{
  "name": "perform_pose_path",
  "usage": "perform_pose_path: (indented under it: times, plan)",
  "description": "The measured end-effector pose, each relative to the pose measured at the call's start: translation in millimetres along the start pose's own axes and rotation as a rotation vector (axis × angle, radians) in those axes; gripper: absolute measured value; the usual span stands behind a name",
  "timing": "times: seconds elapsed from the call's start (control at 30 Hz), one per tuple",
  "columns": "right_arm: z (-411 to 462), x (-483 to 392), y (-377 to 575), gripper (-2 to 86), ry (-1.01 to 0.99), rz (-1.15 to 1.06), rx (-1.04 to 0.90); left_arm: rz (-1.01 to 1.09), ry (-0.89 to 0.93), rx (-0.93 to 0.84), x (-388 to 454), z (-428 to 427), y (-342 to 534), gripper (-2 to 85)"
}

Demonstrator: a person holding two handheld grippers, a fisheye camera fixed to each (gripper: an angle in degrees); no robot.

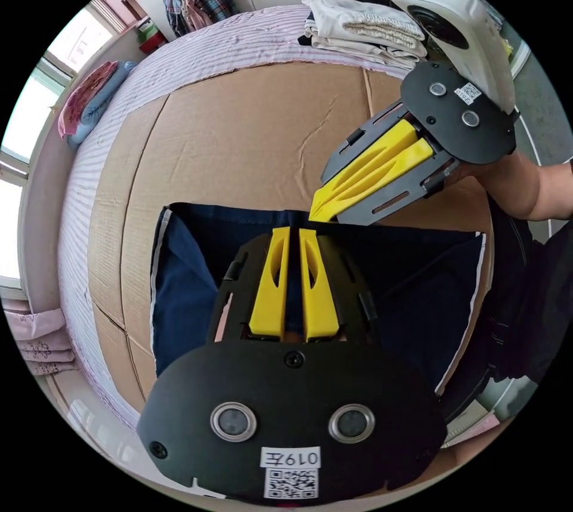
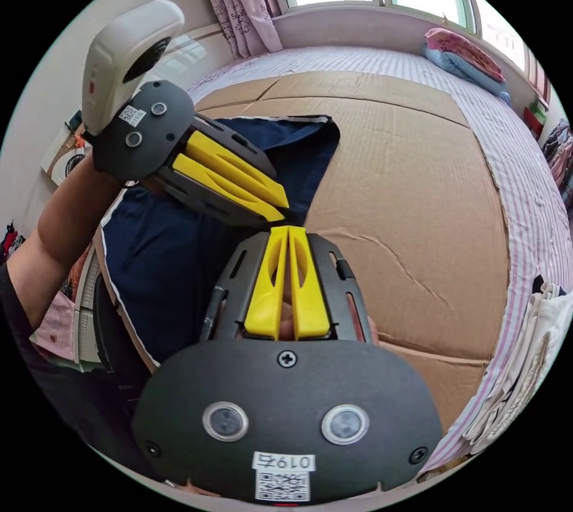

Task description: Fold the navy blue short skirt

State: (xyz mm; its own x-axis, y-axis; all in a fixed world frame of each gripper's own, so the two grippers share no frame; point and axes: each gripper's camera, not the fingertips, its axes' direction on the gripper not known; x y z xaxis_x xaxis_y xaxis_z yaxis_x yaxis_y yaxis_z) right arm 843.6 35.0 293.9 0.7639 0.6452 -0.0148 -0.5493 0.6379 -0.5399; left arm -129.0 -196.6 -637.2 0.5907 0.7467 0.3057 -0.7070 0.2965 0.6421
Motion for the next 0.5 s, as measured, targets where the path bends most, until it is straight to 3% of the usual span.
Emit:
perform_pose_path:
  times: [0.27, 0.4, 0.5]
  plan:
    - [6.7, 0.5, 18.5, -0.9, -0.011, 0.012, -0.005, -0.145, -0.053, 0.062, -27.7, -27.4, 5.9, 0.9]
    - [8.2, 1.4, 26.7, -0.9, -0.009, 0.019, -0.010, -0.126, 0.084, 0.141, -29.0, -51.6, 15.5, 0.8]
    - [9.4, 0.4, 33.6, -0.9, 0.001, 0.017, -0.014, -0.097, 0.044, 0.050, -17.0, -37.8, 2.5, 0.8]
